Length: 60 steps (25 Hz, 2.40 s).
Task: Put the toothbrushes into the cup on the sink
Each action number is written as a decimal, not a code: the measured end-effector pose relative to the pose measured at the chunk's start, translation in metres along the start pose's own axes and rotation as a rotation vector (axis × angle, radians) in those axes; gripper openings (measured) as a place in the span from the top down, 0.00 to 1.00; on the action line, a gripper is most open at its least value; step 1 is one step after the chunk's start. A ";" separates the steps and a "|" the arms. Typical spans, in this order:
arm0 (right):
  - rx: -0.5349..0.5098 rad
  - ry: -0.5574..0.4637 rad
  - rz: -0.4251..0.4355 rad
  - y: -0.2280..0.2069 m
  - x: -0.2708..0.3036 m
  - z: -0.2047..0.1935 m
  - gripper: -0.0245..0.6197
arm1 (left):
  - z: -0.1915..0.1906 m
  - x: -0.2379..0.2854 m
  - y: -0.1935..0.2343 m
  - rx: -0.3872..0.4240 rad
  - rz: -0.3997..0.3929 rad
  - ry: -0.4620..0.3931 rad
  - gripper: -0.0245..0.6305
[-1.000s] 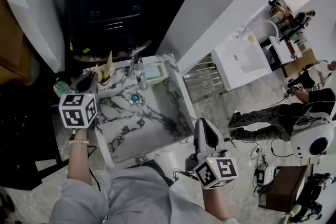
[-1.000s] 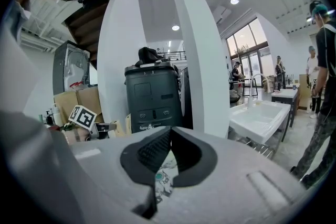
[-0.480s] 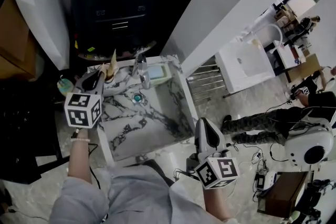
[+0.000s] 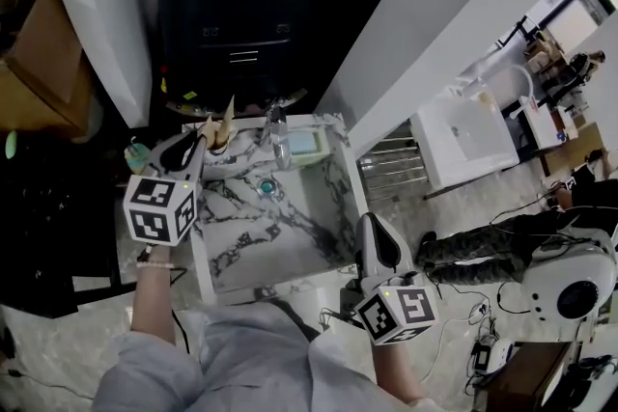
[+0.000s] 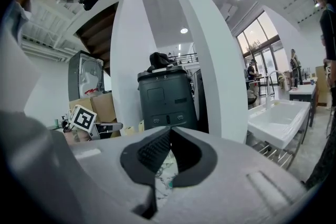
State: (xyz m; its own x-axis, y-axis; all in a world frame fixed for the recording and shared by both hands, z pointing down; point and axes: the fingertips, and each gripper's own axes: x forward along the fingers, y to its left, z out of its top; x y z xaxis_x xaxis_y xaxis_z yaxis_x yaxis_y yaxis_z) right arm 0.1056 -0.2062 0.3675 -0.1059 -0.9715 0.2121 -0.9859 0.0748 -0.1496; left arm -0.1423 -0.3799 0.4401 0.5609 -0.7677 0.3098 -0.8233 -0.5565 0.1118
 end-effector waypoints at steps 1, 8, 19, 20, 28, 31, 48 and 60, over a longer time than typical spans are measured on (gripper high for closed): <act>0.000 -0.005 0.012 0.002 0.002 0.002 0.96 | 0.004 -0.005 -0.002 -0.006 0.004 -0.010 0.91; -0.003 -0.050 0.102 0.017 0.012 0.019 0.96 | 0.028 -0.040 -0.026 0.006 0.022 -0.044 0.92; -0.012 -0.124 0.224 0.037 0.015 0.051 0.96 | 0.064 -0.100 -0.067 0.009 0.053 -0.118 0.95; -0.012 -0.127 0.235 0.040 0.015 0.052 0.96 | 0.066 -0.105 -0.071 0.013 0.052 -0.121 0.95; -0.015 -0.140 0.337 0.067 0.019 0.059 0.96 | 0.065 -0.136 -0.102 0.036 0.040 -0.124 0.95; -0.015 -0.143 0.373 0.076 0.019 0.061 0.96 | 0.063 -0.144 -0.107 0.035 0.051 -0.124 0.95; -0.009 -0.117 0.477 0.055 -0.008 0.060 0.96 | 0.066 -0.161 -0.157 -0.001 0.108 -0.157 0.95; 0.009 -0.061 0.504 0.007 -0.028 0.044 0.96 | 0.054 -0.154 -0.208 -0.052 0.152 -0.146 0.95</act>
State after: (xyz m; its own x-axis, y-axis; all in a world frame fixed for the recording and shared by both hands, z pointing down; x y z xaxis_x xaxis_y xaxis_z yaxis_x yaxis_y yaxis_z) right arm 0.1071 -0.1882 0.3177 -0.5605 -0.8264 0.0540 -0.8127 0.5364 -0.2275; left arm -0.0532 -0.1629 0.3185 0.4336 -0.8814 0.1874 -0.9006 -0.4168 0.1235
